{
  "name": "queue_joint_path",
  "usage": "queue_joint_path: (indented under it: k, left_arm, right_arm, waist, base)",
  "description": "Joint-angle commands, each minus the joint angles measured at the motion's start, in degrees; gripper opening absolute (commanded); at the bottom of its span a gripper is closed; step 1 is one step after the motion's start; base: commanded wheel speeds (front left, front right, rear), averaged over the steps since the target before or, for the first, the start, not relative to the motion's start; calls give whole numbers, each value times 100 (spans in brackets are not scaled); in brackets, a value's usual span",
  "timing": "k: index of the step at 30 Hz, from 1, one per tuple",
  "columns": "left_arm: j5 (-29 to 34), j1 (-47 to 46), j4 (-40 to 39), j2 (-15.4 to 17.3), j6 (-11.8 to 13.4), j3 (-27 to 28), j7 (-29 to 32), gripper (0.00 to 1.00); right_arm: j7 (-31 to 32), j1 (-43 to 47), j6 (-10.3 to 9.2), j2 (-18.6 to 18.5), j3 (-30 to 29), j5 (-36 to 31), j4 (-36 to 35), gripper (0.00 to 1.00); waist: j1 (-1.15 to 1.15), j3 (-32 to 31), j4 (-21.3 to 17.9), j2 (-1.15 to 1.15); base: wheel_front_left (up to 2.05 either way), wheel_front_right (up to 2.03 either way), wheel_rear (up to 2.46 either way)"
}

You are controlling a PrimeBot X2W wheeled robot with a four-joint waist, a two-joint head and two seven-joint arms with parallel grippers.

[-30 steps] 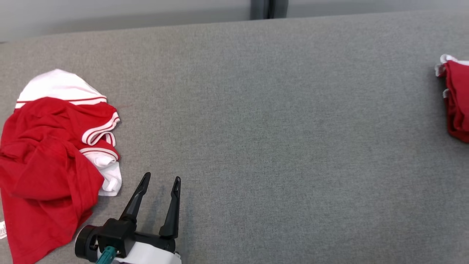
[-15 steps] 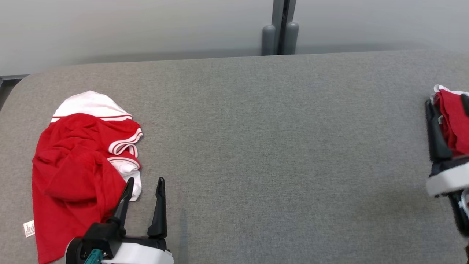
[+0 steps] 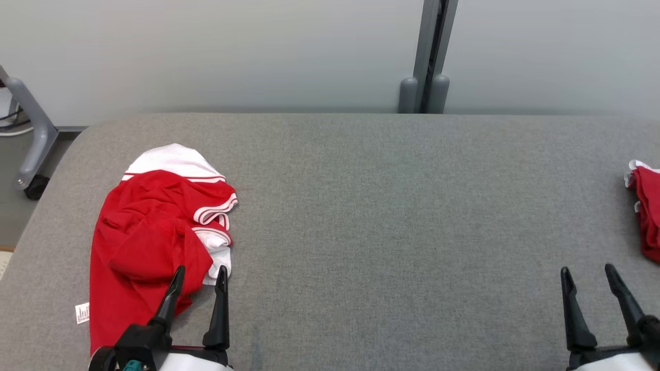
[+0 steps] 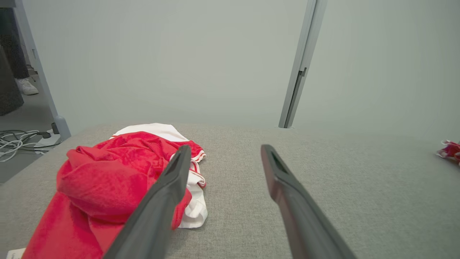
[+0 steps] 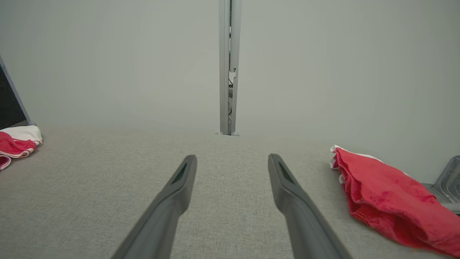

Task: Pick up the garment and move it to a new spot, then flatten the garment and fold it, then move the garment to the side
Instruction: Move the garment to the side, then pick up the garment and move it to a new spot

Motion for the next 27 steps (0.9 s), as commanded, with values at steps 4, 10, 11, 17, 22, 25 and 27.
queue_joint_path:
  k: [4, 10, 11, 17, 22, 25, 27]
  left_arm:
    - [41, -82, 41, 18, -40, 94, -7, 100]
    - [86, -6, 186, 20, -139, 145, -5, 100]
    - [75, 12, 214, 18, -175, 142, -5, 100]
    - [78, -16, 302, 18, -234, 156, -4, 100]
    - [55, -59, 317, 19, -227, 159, -4, 100]
    - [38, -59, 325, 19, -212, 161, -4, 100]
    - [40, -58, 329, 19, -211, 160, -4, 100]
  right_arm:
    - [-27, 224, -1, 173, 28, -112, 72, 100]
    - [-27, 142, -1, 280, 138, -106, 51, 100]
    - [-27, 140, -1, 291, 131, -99, 45, 100]
    - [-27, 225, -1, 314, 150, -87, -3, 100]
    - [-27, 247, -1, 317, 176, -5, 8, 100]
    - [-27, 235, -1, 317, 191, 17, 31, 100]
    - [-27, 231, -1, 317, 197, 24, 38, 100]
  waist:
    - [0, -198, -41, 0]
    - [0, -254, -245, 0]
    - [0, -261, -274, 0]
    - [0, -282, -362, 0]
    - [0, -269, -377, 0]
    - [0, -261, -380, 0]
    - [0, -258, -379, 0]
  base:
    - [0, 0, 0]
    - [0, 0, 0]
    - [0, 0, 0]
    - [0, 0, 0]
    - [0, 0, 0]
    - [0, 0, 0]
    - [0, 0, 0]
